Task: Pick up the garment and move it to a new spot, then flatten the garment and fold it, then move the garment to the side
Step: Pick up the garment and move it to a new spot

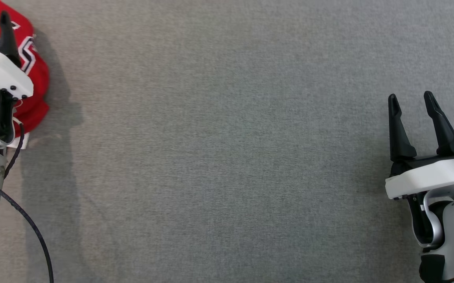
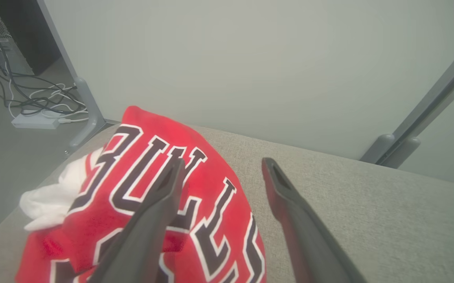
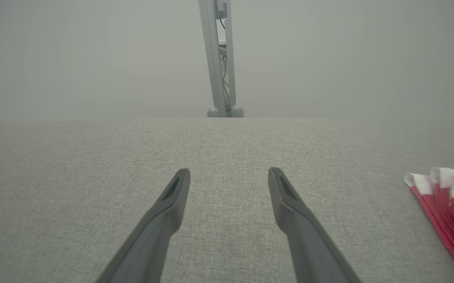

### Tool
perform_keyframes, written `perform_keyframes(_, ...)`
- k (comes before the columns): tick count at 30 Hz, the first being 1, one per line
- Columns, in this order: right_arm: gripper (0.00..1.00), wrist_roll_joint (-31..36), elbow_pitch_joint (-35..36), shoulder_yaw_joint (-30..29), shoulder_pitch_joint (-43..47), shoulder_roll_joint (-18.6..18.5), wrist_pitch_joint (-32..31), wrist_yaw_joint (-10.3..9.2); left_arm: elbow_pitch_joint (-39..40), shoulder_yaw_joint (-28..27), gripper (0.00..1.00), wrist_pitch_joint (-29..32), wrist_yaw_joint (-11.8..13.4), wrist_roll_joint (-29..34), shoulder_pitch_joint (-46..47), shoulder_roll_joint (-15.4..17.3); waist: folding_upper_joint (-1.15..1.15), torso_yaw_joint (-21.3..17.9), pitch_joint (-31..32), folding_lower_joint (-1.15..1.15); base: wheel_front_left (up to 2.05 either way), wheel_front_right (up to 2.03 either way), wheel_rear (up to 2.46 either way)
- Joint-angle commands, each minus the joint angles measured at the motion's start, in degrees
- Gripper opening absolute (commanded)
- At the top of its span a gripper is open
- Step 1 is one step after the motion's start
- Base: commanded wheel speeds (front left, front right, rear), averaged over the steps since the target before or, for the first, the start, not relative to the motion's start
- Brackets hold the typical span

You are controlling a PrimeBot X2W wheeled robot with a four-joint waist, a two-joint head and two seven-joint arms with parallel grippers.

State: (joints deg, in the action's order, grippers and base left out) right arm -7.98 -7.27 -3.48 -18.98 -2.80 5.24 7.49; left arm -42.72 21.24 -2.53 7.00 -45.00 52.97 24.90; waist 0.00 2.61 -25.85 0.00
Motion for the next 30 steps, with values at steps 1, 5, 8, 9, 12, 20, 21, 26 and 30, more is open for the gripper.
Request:
perform_keyframes(1, 1.0, 0.27, 0.52, -0.05, -0.6, -0.21, -0.06, 0.01, -0.8, -0.18, 1.0, -0.39, 0.56, 0.12, 1.05, 0.01, 0.0, -2.1, -2.22, 0.0, 0.0, 0.0, 0.0)
perform_keyframes(5, 1.0, 0.39, 1.49, 0.12, -0.33, -0.22, -0.5, 0.01, -5.9, -0.08, 1.0, -1.11, 1.91, 0.73, 2.0, -0.19, 0.0, -2.45, -2.89, 0.0, 0.0, 0.0, 0.0)
perform_keyframes(8, 1.0, 0.41, 2.11, 0.43, -0.24, -0.22, -0.95, 0.01, -9.28, -0.04, 1.0, -1.08, 2.71, 0.59, 2.55, -0.43, 0.0, -2.52, -3.09, 0.0, 0.0, 0.0, 0.0)
perform_keyframes(9, 1.0, 0.51, 2.34, 0.52, -0.19, -0.23, -1.02, 0.01, -10.42, 0.14, 1.0, -0.65, 2.89, 0.72, 2.6, -0.57, 0.0, -2.52, -3.11, 0.0, 0.0, 0.0, 0.0)
perform_keyframes(12, 1.0, 0.66, 2.77, 0.49, 0.09, -0.22, -1.42, 0.01, -13.17, 0.85, 1.0, 0.42, 2.97, 0.96, 2.98, -1.17, 0.0, -2.37, -3.05, 0.0, 0.0, 0.0, 0.0)
perform_keyframes(20, 1.0, 0.04, 1.95, 0.6, 0.41, -0.23, -0.68, 0.01, -16.15, 3.66, 0.0, -4.16, -0.32, 3.47, 4.36, -1.43, 0.0, -1.85, -1.04, 0.0, 0.0, 0.0, 0.0)
perform_keyframes(21, 1.0, -0.07, 1.78, 0.56, 0.5, -0.23, -0.47, 0.01, -16.13, 3.93, 0.0, -5.05, -0.81, 3.79, 4.52, -1.39, 0.0, -1.83, -0.64, 0.0, 0.0, 0.0, 0.0)
perform_keyframes(26, 1.0, -0.65, 0.37, 0.26, 0.98, -0.23, 0.45, 0.01, -14.9, 6.38, 0.0, -9.33, -3.3, 6.2, 5.55, -2.18, 0.0, -1.81, 1.88, 0.0, 0.0, 0.0, 0.0)
perform_keyframes(30, 1.0, -1.11, -0.88, -0.28, 1.65, -0.23, 1.23, 0.01, -12.27, 8.09, 0.0, -11.14, -6.02, 7.69, 6.06, -3.09, 0.0, -1.91, 4.39, 0.0, 0.0, 0.0, 0.0)
